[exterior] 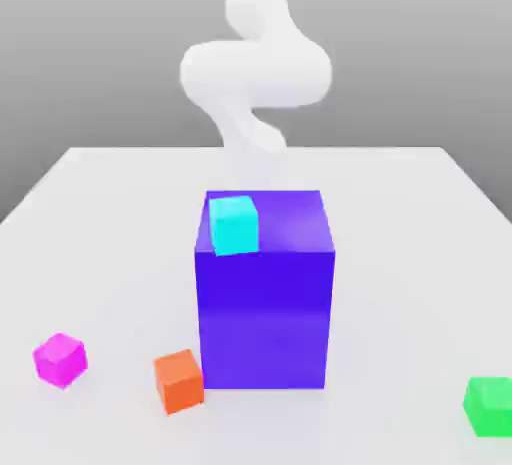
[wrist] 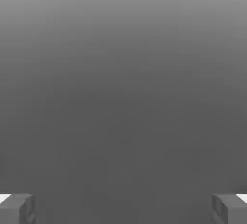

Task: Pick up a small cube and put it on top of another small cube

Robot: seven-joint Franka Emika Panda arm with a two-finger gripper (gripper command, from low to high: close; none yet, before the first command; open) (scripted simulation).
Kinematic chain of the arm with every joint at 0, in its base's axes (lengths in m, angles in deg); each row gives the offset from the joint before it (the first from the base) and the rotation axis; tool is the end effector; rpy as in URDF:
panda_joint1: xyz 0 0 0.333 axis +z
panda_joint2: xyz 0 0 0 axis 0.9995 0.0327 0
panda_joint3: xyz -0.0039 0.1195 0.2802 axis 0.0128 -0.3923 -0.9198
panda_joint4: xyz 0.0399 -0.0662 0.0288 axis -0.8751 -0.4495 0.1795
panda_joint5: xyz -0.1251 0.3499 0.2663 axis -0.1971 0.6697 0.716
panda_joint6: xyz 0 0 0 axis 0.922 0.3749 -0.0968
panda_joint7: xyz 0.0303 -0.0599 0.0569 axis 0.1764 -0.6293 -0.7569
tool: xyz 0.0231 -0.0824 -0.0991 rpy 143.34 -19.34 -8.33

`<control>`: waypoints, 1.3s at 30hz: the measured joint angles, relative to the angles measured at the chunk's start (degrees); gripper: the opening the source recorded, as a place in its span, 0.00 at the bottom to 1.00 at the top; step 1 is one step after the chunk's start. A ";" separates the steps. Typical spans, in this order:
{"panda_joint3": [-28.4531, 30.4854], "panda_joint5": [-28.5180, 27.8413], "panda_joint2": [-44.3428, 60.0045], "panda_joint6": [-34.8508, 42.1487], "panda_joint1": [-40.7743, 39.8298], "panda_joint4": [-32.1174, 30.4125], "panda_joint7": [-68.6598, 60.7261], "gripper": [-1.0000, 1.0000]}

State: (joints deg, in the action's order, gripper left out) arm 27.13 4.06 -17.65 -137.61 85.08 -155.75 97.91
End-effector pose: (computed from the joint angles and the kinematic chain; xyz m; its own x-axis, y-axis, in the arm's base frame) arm 0.4684 -0.0258 0.6413 0.4751 -0.7304 0.4907 -0.5802 -0.6793 -0.4495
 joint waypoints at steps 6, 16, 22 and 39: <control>1.52 -6.27 12.50 -5.49 -6.72 -3.49 1.97 0.50; 8.89 -9.53 32.48 -14.85 -14.35 -9.28 0.19 0.50; 11.41 -1.91 44.21 -21.20 -20.37 -13.03 -7.72 0.50; 5.12 10.90 61.11 -32.63 -28.20 -13.30 -18.57 0.00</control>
State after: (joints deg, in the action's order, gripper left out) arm 32.24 14.96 43.46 -170.23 56.88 -169.05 79.33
